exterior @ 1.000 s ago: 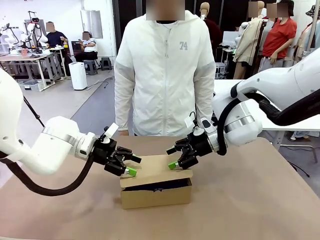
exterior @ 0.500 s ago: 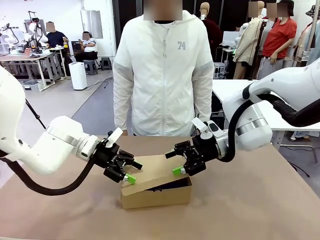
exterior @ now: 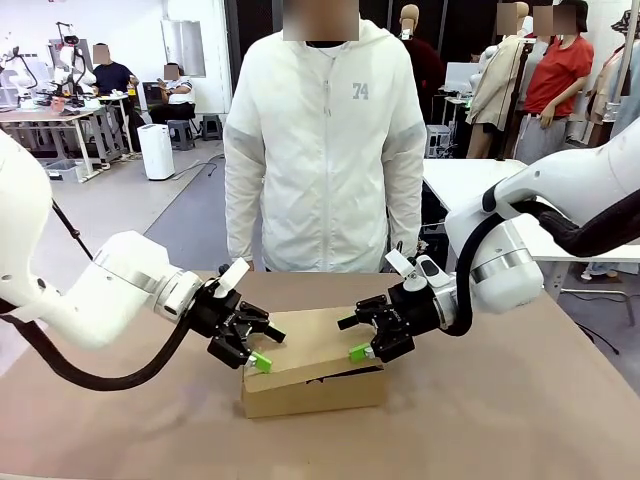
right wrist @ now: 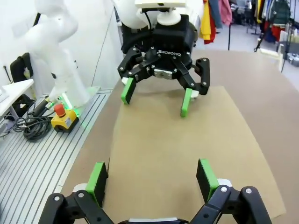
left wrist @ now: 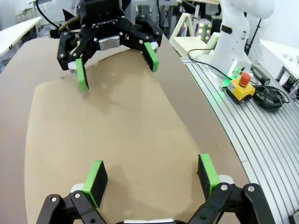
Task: Pack the items into the box.
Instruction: Close the Mailer Box.
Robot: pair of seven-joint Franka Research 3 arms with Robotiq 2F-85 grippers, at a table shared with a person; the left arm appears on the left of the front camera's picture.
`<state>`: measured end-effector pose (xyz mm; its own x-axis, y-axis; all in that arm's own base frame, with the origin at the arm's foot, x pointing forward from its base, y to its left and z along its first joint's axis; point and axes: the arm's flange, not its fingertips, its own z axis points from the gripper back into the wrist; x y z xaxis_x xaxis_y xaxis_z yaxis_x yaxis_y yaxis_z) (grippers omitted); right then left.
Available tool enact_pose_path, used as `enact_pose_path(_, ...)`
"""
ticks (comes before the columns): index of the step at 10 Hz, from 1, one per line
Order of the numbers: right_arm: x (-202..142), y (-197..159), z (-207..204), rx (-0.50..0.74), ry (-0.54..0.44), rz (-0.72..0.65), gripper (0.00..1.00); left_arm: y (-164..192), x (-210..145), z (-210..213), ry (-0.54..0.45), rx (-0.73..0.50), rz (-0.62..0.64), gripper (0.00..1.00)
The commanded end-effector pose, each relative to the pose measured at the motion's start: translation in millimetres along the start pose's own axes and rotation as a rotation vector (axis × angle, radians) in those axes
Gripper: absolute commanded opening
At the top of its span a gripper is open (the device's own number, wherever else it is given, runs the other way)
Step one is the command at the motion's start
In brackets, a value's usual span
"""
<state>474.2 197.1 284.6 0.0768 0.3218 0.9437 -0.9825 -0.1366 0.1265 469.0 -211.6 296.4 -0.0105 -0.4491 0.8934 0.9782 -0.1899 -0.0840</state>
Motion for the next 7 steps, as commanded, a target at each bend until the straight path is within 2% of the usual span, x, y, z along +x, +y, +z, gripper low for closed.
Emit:
enact_pose_path(1,4.1,-11.8,-5.7,-0.106,0.045,-0.020,1.00,0.0,-3.3,-4.5,0.079,-0.025,0.035,1.00)
enact_pose_path(4,-7.7,-12.1,-16.2,-0.071,0.171,-0.042,1.00,3.2,-4.2,-5.3,0.102,-0.025,0.043,1.00)
enact_pose_path(5,-10.1,-11.3,-16.4,-0.058,0.185,-0.035,1.00,4.3,-5.1,-5.5,0.100,-0.023,0.045,1.00)
enact_pose_path(7,-9.2,-11.3,-14.0,-0.045,0.150,-0.025,1.00,5.5,-3.7,-4.5,0.101,-0.015,0.043,1.00)
